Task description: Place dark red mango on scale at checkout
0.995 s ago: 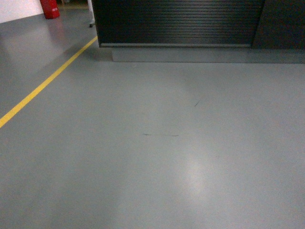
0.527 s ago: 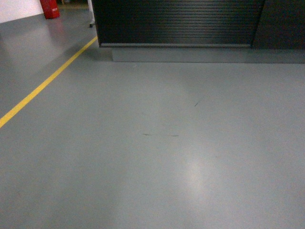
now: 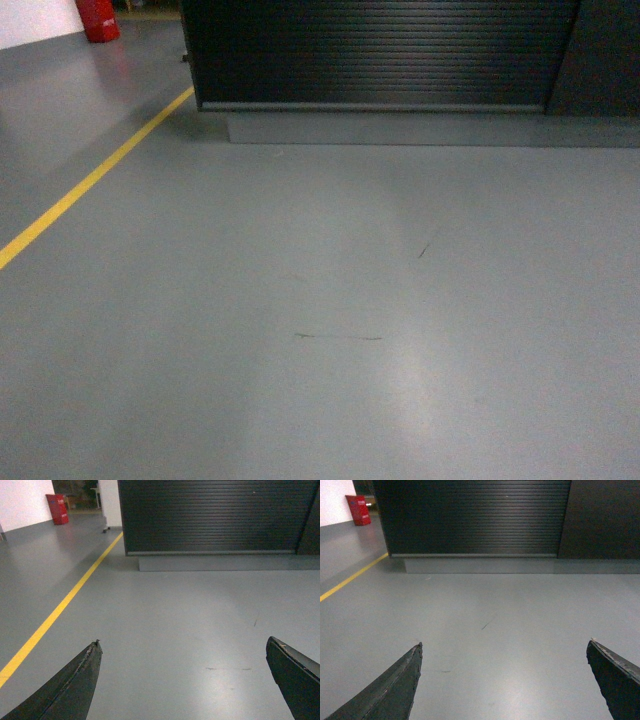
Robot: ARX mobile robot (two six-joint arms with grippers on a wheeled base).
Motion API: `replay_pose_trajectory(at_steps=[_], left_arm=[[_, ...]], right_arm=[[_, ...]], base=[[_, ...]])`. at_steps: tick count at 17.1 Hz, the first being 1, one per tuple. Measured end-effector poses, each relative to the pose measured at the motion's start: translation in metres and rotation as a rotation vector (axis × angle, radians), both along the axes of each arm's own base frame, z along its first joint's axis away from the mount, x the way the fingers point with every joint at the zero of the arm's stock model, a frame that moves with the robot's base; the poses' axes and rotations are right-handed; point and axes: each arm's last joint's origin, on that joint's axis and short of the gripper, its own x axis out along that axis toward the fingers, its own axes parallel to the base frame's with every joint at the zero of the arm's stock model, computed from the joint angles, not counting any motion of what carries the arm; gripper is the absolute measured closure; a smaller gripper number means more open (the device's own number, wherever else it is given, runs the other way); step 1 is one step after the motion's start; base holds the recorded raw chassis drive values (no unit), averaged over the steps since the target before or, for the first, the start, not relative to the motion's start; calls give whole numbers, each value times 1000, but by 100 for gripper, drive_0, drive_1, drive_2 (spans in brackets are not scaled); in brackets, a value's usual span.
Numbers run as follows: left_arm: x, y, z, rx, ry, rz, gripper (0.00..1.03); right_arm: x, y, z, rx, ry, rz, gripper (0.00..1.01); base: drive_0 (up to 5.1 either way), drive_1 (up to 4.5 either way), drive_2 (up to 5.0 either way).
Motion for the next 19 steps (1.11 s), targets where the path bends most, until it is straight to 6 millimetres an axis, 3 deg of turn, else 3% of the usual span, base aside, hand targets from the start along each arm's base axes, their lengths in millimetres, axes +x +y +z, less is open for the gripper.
replay_pose_trajectory(at_steps=[19], left_arm=[[0, 0, 0, 0, -2, -2, 5]], right_arm=[[0, 0, 0, 0, 4, 1, 3]], base=[[-2, 423, -427]])
